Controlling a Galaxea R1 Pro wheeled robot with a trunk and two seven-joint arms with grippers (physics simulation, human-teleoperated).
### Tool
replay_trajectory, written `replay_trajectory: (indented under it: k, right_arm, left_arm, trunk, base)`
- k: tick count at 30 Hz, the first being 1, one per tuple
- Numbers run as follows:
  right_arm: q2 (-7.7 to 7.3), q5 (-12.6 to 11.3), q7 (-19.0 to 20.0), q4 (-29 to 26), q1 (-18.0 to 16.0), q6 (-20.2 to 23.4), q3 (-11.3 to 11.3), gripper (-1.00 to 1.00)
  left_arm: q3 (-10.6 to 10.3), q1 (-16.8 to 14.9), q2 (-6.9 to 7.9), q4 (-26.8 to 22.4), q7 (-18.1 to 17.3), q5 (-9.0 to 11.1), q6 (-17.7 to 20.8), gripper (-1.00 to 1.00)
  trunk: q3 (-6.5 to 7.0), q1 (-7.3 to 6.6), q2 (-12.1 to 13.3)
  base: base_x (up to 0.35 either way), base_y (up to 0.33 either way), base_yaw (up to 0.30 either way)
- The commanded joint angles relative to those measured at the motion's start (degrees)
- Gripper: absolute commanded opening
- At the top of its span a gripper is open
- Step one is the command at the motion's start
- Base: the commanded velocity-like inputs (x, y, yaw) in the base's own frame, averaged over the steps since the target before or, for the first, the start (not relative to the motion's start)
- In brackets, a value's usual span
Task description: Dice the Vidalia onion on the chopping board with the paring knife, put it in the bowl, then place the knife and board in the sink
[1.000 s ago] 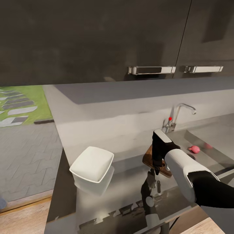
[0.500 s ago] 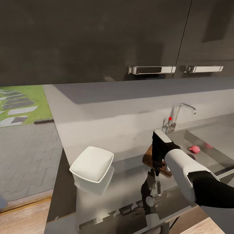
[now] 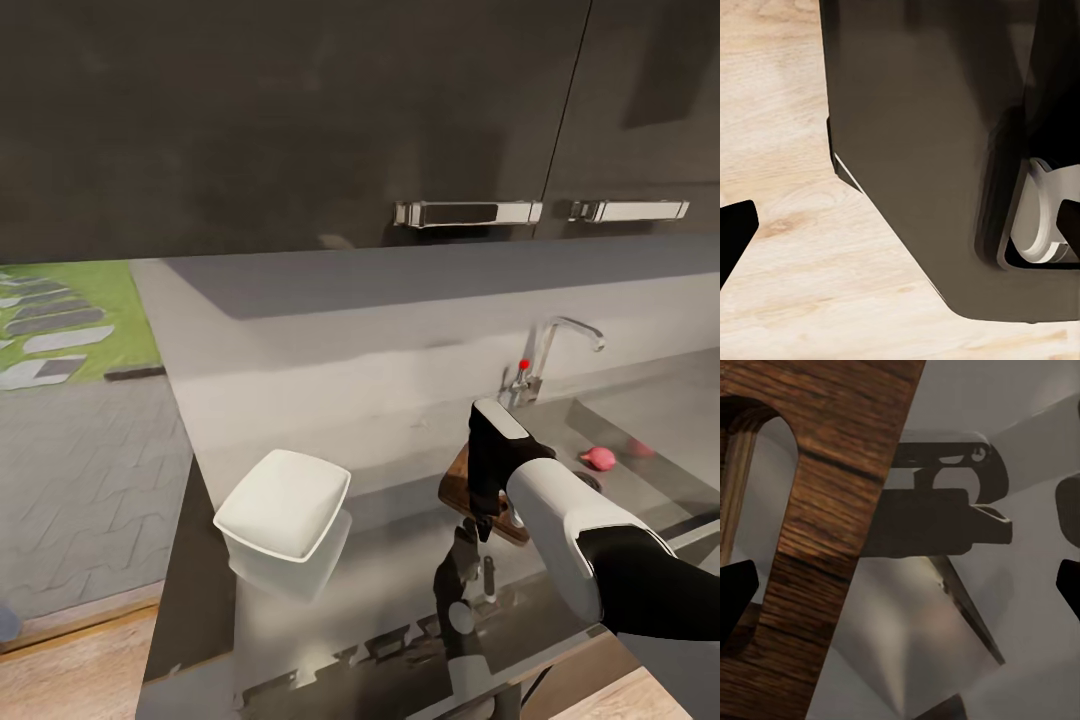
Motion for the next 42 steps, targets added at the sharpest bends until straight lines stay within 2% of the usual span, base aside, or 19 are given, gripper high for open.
replay_trajectory:
  k: [1,39,40,42]
  right_arm:
    - [-0.05,-0.42,-0.07,-0.01,-0.04,-0.39,0.49,1.0]
    - [-0.05,-0.55,0.09,-0.03,-0.05,-0.38,0.49,1.0]
    - [-0.05,-0.57,0.13,-0.04,-0.05,-0.36,0.49,-1.0]
    - [-0.05,-0.58,0.16,-0.02,-0.05,-0.35,0.49,-1.0]
  left_arm:
    - [0.02,0.03,-0.02,-0.1,0.0,0.03,-0.08,1.0]
    - [-0.06,0.03,-0.05,-0.1,0.0,0.06,-0.08,1.0]
    - [-0.06,0.03,-0.05,-0.1,0.0,0.06,-0.08,1.0]
    - [-0.06,0.03,-0.05,-0.1,0.0,0.07,-0.08,1.0]
  trunk:
    - [-0.06,0.01,-0.04]
    - [-0.77,0.01,-0.04]
    - [-0.77,0.01,-0.04]
    - [-0.77,0.01,-0.04]
  base:
    - [0.0,0.0,0.0]
    - [0.0,0.0,0.019]
    - [0.0,0.0,0.0]
    - [0.0,0.0,0.0]
